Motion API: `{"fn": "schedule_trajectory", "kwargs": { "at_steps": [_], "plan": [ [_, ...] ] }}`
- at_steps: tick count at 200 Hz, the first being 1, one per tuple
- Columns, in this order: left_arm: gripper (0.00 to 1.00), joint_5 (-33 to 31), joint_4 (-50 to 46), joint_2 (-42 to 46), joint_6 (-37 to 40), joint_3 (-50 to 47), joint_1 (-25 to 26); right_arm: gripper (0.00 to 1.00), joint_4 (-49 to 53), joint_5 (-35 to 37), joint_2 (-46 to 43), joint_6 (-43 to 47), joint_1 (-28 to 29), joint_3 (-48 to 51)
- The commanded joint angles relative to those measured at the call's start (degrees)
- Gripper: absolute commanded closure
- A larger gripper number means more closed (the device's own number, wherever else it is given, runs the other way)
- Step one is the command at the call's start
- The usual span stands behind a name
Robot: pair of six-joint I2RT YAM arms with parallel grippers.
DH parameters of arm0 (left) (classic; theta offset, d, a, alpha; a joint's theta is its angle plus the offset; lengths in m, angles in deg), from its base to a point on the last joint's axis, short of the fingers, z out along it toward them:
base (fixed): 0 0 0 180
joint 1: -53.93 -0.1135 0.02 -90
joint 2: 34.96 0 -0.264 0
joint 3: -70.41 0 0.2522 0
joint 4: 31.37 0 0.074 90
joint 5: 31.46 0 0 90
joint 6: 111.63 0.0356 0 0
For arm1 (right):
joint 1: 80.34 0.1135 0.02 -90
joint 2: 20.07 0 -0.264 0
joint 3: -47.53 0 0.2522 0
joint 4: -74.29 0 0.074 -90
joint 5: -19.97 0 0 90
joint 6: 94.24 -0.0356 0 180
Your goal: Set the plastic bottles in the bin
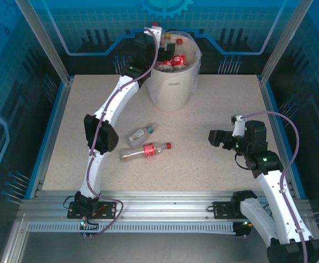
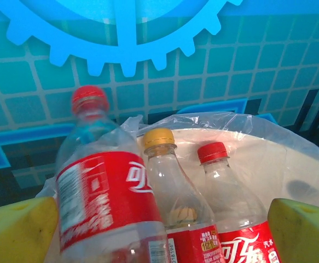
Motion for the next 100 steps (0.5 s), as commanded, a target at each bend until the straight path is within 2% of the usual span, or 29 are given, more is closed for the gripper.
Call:
{"fn": "schedule_trajectory", "kwargs": {
  "at_steps": [1, 13, 28, 54, 100],
  "plan": [
    [0.06, -0.89, 2.07, 2.71, 1.09, 1.7, -0.06, 0.08, -1.18, -0.73, -0.38, -0.72, 0.73, 0.53],
    [0.22, -0.56, 1.46, 2.09, 0.44, 2.91, -0.26, 0.09, -1.44, -0.84, -0.38, -0.93, 0.72, 0.7],
    [0.33, -0.47, -1.11, 0.62, -0.35, 5.24, -0.38, 0.09, -1.69, -0.97, -0.38, -1.1, 0.74, 0.89],
    [0.48, -1.98, -4.54, -1.36, -1.12, 6.54, -0.68, 0.09, -1.67, -1.08, -0.47, -1.2, 0.87, 1.06],
    [0.68, -1.04, -9.98, -3.63, -5.45, 6.51, -1.94, 0.08, -1.62, -0.99, -0.66, -1.11, 0.88, 1.06]
  ]
}}
